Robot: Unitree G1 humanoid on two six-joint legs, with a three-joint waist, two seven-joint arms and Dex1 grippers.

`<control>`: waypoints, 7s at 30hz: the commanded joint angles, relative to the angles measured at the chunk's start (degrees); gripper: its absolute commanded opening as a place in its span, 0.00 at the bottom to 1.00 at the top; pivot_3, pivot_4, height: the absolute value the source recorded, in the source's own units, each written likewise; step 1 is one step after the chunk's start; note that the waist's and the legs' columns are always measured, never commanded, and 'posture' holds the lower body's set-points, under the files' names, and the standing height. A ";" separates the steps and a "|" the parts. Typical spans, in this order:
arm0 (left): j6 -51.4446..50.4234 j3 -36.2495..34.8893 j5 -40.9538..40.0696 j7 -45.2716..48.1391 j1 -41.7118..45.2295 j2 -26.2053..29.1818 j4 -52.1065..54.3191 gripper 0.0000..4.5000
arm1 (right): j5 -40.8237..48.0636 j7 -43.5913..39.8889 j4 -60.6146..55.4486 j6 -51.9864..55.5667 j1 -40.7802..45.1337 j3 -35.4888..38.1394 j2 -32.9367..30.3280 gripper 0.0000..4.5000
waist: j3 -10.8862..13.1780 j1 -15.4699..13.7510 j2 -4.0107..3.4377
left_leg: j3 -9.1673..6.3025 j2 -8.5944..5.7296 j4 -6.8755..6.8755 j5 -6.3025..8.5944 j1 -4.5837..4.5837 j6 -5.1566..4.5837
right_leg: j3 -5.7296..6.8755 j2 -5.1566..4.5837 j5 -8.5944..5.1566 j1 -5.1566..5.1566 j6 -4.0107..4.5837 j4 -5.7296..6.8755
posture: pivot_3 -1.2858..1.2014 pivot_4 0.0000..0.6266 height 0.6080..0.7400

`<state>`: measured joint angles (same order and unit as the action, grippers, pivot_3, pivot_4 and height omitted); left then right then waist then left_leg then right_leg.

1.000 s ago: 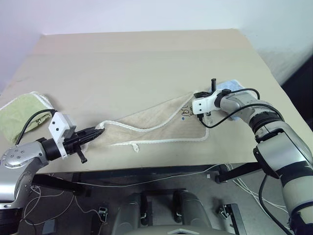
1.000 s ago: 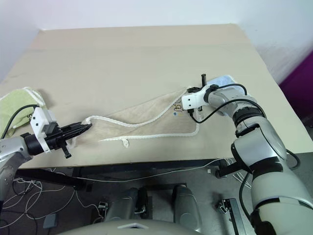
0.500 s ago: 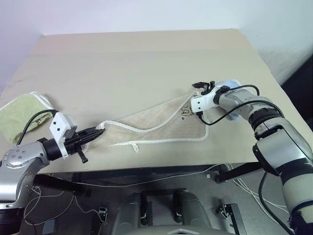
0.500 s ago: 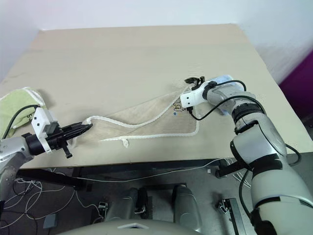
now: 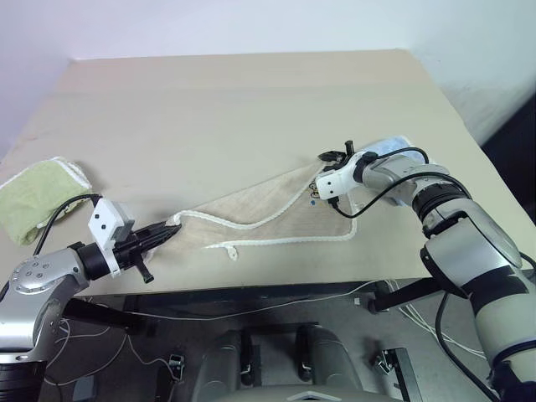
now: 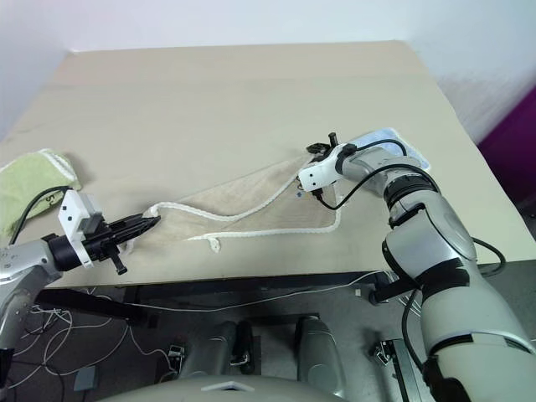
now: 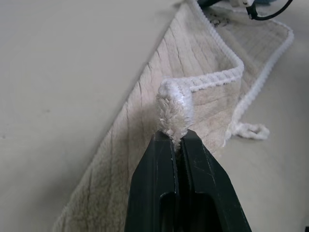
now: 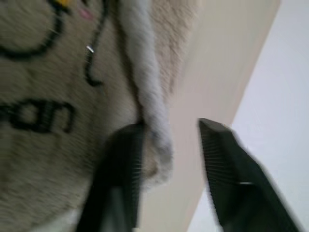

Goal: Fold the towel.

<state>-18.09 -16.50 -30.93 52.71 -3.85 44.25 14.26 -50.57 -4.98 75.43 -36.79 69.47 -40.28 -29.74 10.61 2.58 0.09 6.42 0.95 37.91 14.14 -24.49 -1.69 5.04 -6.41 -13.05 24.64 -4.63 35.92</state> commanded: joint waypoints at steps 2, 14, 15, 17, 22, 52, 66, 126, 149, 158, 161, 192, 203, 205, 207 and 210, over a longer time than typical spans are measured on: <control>0.93 -1.22 -0.01 -0.13 -0.14 -0.23 2.07 0.00 | -0.30 0.23 -0.17 -0.12 1.57 -0.19 -0.37 0.01 | 0.00 0.01 0.00 | 0.00 0.00 0.01 0.00 0.00 0.00 | 0.00 0.00 0.00 0.00 0.00 0.00 | 0.52 0.24 1.00; 2.60 -6.25 0.88 -7.88 10.09 -1.27 -7.68 0.00 | 5.75 -1.87 -1.90 -1.40 3.85 6.01 -4.90 0.01 | 0.05 -0.25 -0.03 | -0.01 -0.01 0.04 -0.01 0.00 0.02 | 0.00 -0.02 -0.01 0.00 0.01 0.06 | 0.52 0.24 1.00; 2.65 -6.94 1.03 -9.38 12.67 -1.43 -9.94 0.00 | 6.79 -2.62 -2.09 -1.35 4.39 7.04 -5.39 0.01 | 0.05 -0.11 -0.01 | -0.02 -0.02 0.05 -0.03 0.00 0.05 | 0.01 -0.02 -0.01 0.01 0.01 0.10 | 0.52 0.24 1.00; 2.98 -8.46 1.18 -13.51 21.87 -1.36 -17.26 0.00 | 9.55 -4.42 -2.44 -0.38 6.66 9.95 -6.51 0.01 | 0.08 -0.14 -0.01 | -0.03 -0.01 0.07 -0.05 0.04 0.06 | 0.01 -0.01 -0.01 -0.02 0.00 0.13 | 0.52 0.24 1.00; 7.26 -6.54 5.36 -19.31 45.00 -1.09 -38.67 0.00 | 12.86 -5.70 -1.67 4.53 12.57 14.14 -7.41 0.01 | 0.09 -0.07 0.01 | 0.00 -0.01 0.09 -0.06 0.03 0.05 | 0.02 0.01 -0.01 -0.01 -0.03 0.17 | 0.52 0.24 1.00; -16.64 -21.28 -10.56 11.97 -11.63 8.26 -2.66 0.00 | 67.13 -72.83 -77.13 38.77 -46.25 36.89 -34.13 0.01 | 0.13 -1.83 0.04 | -0.18 -0.01 0.20 0.39 0.14 -0.21 | -0.05 -0.43 -0.33 0.15 0.34 0.04 | 0.52 0.24 1.00; -10.35 -7.38 2.38 -0.02 4.57 6.10 -14.89 0.00 | 43.11 -57.40 -47.70 22.23 -20.99 25.06 -16.37 0.01 | 0.12 -1.48 0.07 | -0.05 -0.04 0.13 0.14 -0.18 0.10 | -0.05 -0.39 -0.23 0.31 0.37 0.16 | 0.52 0.24 1.00; 6.67 13.38 9.93 -1.87 8.72 -7.71 -1.61 1.00 | 98.91 -0.73 -77.97 119.53 -39.97 80.76 19.27 0.99 | -0.04 -1.39 0.13 | -0.28 0.01 0.07 0.28 -0.01 -0.30 | 0.08 -0.34 -0.13 0.01 0.36 0.13 | 0.52 0.24 1.00; 6.70 13.46 10.18 -4.40 6.82 -10.27 0.39 1.00 | 101.22 6.83 -68.44 107.09 -33.93 81.50 22.25 0.08 | -0.13 -1.46 0.18 | -0.22 0.03 0.09 0.24 0.00 -0.39 | 0.13 -0.08 -0.05 -0.03 0.18 0.11 | 0.52 0.24 1.00; 6.41 13.14 10.18 -4.63 6.42 -10.32 0.70 1.00 | 101.92 3.13 -67.70 103.07 -31.93 80.68 13.53 0.01 | -0.03 -1.81 0.02 | -0.21 0.00 0.08 0.28 -0.12 -0.45 | 0.13 -0.13 -0.06 0.05 0.17 0.07 | 0.52 0.24 1.00; 6.30 13.11 10.18 -4.81 6.11 -10.35 0.96 1.00 | 101.10 -0.13 -67.35 102.08 -30.90 77.89 9.15 0.01 | 0.00 -1.75 -0.02 | -0.19 -0.02 0.09 0.29 -0.14 -0.48 | 0.12 -0.16 -0.06 0.08 0.17 0.07 | 0.52 0.24 1.00; 3.43 12.05 6.82 -8.03 4.57 -12.02 4.22 1.00 | 75.08 -22.95 -87.36 89.54 -33.65 22.68 8.90 0.01 | -0.01 -1.83 0.05 | -0.26 0.00 0.24 0.28 -0.74 -0.48 | 0.24 -0.13 -0.06 0.58 0.13 0.10 | 0.52 0.24 1.00; 2.68 11.61 6.70 -8.42 3.47 -11.64 5.25 1.00 | 74.18 -27.01 -87.11 90.64 -34.25 23.21 10.60 0.21 | -0.01 -1.83 0.05 | -0.27 0.00 0.24 0.28 -0.74 -0.47 | 0.26 -0.10 -0.06 0.58 0.13 0.11 | 0.52 0.24 1.00; 2.53 11.42 6.65 -8.47 3.33 -11.64 5.44 1.00 | 75.30 -28.23 -88.74 90.81 -34.64 24.77 9.91 0.37 | -0.01 -1.84 0.05 | -0.27 0.00 0.24 0.28 -0.74 -0.47 | 0.26 -0.10 -0.06 0.59 0.13 0.11 | 0.52 0.24 1.00; 2.41 11.20 6.54 -8.46 3.06 -11.59 5.66 1.00 | 76.99 -29.66 -91.23 90.72 -35.13 27.17 8.88 0.51 | -0.01 -1.90 0.05 | -0.27 0.00 0.24 0.28 -0.75 -0.47 | 0.26 -0.10 -0.06 0.59 0.13 0.10 | 0.52 0.24 1.00; 2.26 10.95 6.43 -8.50 2.71 -11.50 5.87 1.00 | 79.33 -32.21 -95.27 89.62 -36.15 31.22 6.17 0.67 | -0.01 -1.94 0.05 | -0.27 0.00 0.25 0.28 -0.76 -0.48 | 0.26 -0.12 -0.06 0.58 0.13 0.10 | 0.52 0.24 1.00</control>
<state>-16.00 -3.89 -23.59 44.31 -0.85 32.36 17.25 26.71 -35.63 -15.79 54.26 33.47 -12.47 -22.52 10.60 0.64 0.14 6.14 0.95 38.16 14.42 -25.25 -2.17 5.31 -6.53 -13.10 25.22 -4.50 36.02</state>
